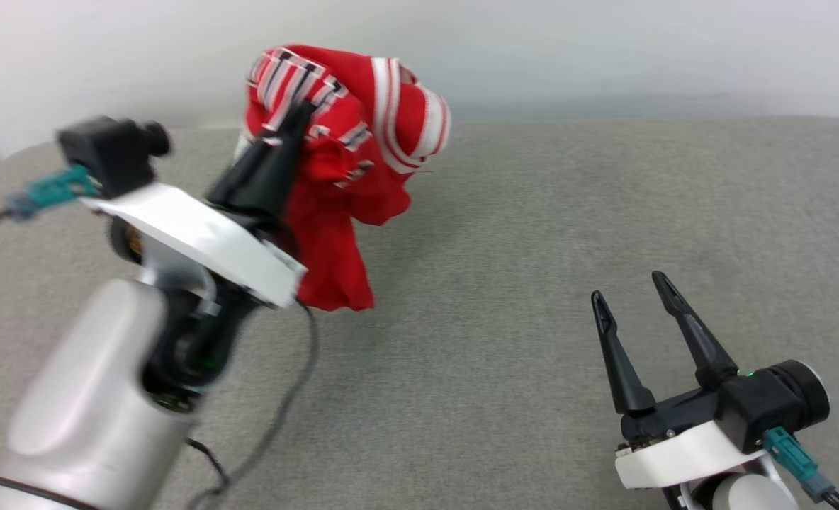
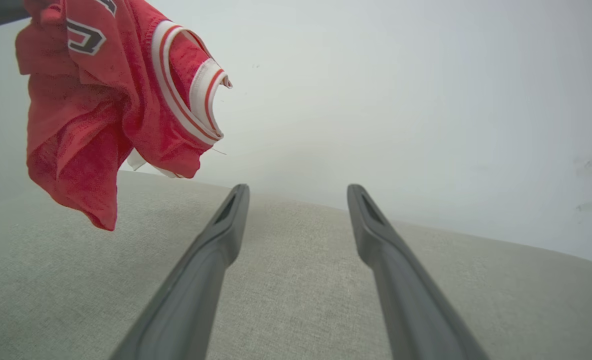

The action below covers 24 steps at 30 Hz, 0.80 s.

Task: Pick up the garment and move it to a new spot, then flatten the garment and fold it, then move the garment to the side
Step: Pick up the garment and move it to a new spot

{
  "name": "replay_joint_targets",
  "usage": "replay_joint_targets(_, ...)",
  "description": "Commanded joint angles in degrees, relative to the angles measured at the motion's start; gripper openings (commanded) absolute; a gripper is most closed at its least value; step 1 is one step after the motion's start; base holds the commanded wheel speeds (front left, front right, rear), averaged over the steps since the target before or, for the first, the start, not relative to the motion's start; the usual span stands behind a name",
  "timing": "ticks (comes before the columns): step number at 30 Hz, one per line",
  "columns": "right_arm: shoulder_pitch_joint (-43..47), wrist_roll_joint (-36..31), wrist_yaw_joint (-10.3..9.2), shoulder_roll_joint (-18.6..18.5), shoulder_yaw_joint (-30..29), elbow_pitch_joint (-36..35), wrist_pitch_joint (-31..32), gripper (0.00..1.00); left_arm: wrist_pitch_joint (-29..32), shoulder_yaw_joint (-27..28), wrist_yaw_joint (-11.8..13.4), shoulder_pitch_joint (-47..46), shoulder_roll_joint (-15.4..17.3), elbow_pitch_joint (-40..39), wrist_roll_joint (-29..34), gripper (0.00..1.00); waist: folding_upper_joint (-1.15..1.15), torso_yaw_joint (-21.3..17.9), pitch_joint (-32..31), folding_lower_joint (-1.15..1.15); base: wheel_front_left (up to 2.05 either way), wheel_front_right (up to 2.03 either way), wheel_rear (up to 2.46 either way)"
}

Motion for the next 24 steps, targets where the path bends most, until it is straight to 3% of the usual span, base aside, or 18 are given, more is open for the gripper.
replay_joint_targets(1,-0.79,0.07,-0.04,0.11,-0.31,-0.52,-0.11,1.00,-1.48,-1.17,1.16,1.44,-2.20,-0.20,1.20,0.00,0.00,-2.02,0.36,0.01,0.00,0.00,0.00)
replay_joint_targets(7,-2.13,0.56,-0.04,0.13,-1.50,-1.24,-0.11,1.00,-6.48,-6.56,4.37,2.17,-9.73,5.92,6.40,0.00,0.00,-5.82,3.62,0.01,0.00,0.00,0.00)
replay_joint_targets(13,-3.81,0.83,-0.04,0.13,-0.56,-1.66,-0.11,1.00,-10.13,-11.03,2.96,-0.93,-15.90,19.98,10.22,0.00,0.00,-8.50,7.84,0.01,0.00,0.00,0.00)
replay_joint_targets(19,-4.93,0.95,-0.04,0.13,-0.34,-1.70,-0.11,1.00,-10.08,-16.14,0.11,-3.95,-18.44,34.32,13.94,0.00,0.00,-9.58,9.88,0.01,0.00,0.00,0.00)
replay_joint_targets(20,-4.91,0.97,-0.04,0.13,-0.35,-1.67,-0.11,1.00,-10.08,-17.01,-0.28,-4.26,-18.74,36.54,14.79,0.07,0.00,-9.57,9.95,0.01,0.00,0.00,0.00)
replay_joint_targets(22,-4.77,0.94,-0.04,0.13,-0.40,-1.43,-0.11,1.00,-10.69,-18.33,-1.24,-4.83,-19.62,39.90,15.66,0.47,0.00,-9.36,9.83,0.01,0.00,0.00,0.00)
replay_joint_targets(23,-4.62,0.81,-0.04,0.13,-0.43,-1.31,-0.11,1.00,-11.21,-18.61,-1.84,-5.09,-20.04,41.19,15.86,0.95,0.00,-9.12,9.61,0.01,0.00,0.00,0.00)
replay_joint_targets(24,-4.45,0.67,-0.04,0.13,-0.50,-1.17,-0.11,1.00,-11.97,-18.51,-2.29,-5.25,-20.41,42.20,15.80,1.00,0.00,-8.80,9.32,0.01,0.00,0.00,0.00)
